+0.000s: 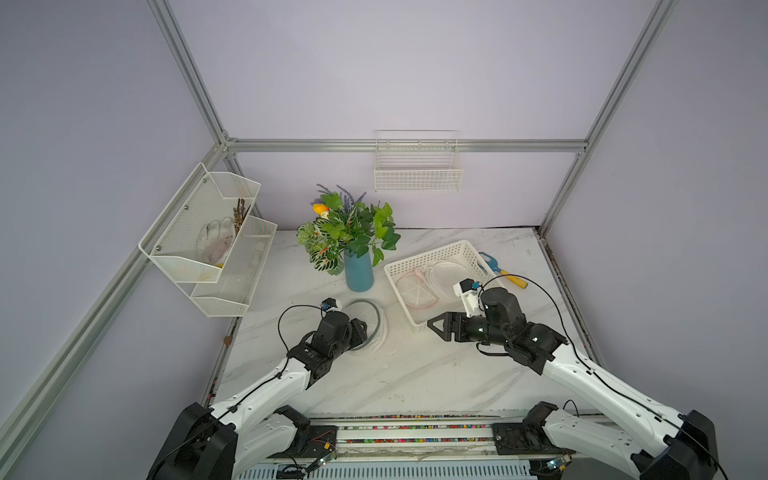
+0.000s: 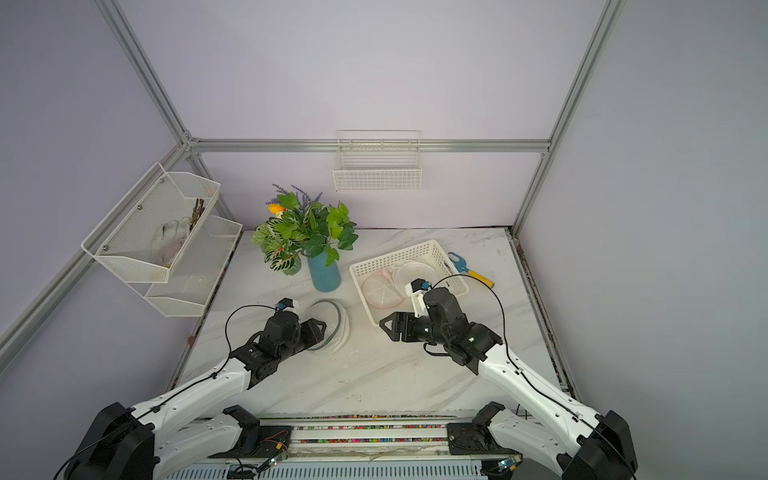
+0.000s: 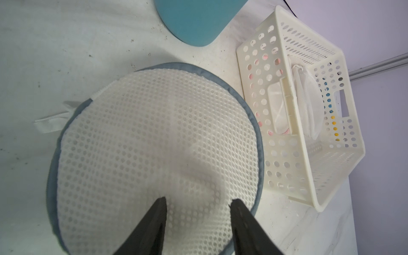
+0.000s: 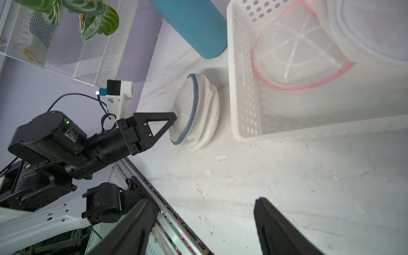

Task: Turn the laundry bag inside out
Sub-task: Pick up the laundry bag and place it in the bin.

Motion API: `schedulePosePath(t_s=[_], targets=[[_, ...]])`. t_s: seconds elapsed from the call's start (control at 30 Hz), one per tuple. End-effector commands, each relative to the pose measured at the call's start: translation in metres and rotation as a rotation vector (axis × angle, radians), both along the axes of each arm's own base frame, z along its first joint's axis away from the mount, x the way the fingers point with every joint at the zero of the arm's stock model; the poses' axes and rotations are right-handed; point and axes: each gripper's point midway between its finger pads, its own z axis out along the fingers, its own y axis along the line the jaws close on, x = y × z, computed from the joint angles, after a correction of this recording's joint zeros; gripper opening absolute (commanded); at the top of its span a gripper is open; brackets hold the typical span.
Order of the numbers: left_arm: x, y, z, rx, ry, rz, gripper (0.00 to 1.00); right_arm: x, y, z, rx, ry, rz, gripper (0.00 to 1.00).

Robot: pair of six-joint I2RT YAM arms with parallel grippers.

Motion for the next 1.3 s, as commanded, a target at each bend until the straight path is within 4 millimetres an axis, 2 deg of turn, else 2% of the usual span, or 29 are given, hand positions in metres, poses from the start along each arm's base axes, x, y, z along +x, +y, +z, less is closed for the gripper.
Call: schedulePosePath(t_s=[0.0, 0.17, 0.27, 0.37, 0.5, 0.53, 0.57, 0.77, 0.87, 0.97, 1.13, 1.27], targets=[[0.014, -0.005, 0.044, 0.031, -0.133, -0.023, 0.54, 0.014, -0.012, 0.003, -0.047, -0.035, -0.053, 0.78], [0.024, -0.018, 0.112, 0.100, -0.321, -0.139, 0.60, 0.053, -0.015, 0.019, -0.143, -0.125, -0.093, 0.78], [0.025, -0.025, 0.136, 0.138, -0.380, -0.203, 0.65, 0.082, -0.017, 0.016, -0.271, -0.181, -0.120, 0.77], [0.025, -0.025, 0.150, 0.157, -0.421, -0.223, 0.69, 0.111, -0.020, 0.005, -0.404, -0.229, -0.139, 0.71], [0.023, -0.019, 0.161, 0.163, -0.463, -0.199, 0.70, 0.145, -0.026, -0.022, -0.571, -0.235, -0.171, 0.67], [0.023, -0.017, 0.162, 0.160, -0.468, -0.188, 0.70, 0.152, -0.024, -0.034, -0.610, -0.223, -0.160, 0.61], [0.023, -0.015, 0.163, 0.155, -0.470, -0.178, 0.70, 0.159, -0.023, -0.043, -0.637, -0.216, -0.152, 0.60], [0.019, -0.011, 0.162, 0.140, -0.455, -0.170, 0.71, 0.193, -0.026, -0.087, -0.742, -0.162, -0.139, 0.55], [0.016, -0.008, 0.168, 0.121, -0.490, -0.157, 0.71, 0.210, -0.028, -0.109, -0.790, -0.137, -0.132, 0.53], [0.014, -0.004, 0.175, 0.115, -0.513, -0.141, 0.72, 0.224, -0.035, -0.125, -0.856, -0.109, -0.142, 0.50], [0.013, 0.000, 0.177, 0.130, -0.510, -0.139, 0.73, 0.237, -0.048, -0.139, -0.927, -0.107, -0.171, 0.44], [0.015, -0.002, 0.176, 0.129, -0.510, -0.145, 0.73, 0.240, -0.052, -0.142, -0.935, -0.111, -0.180, 0.31]])
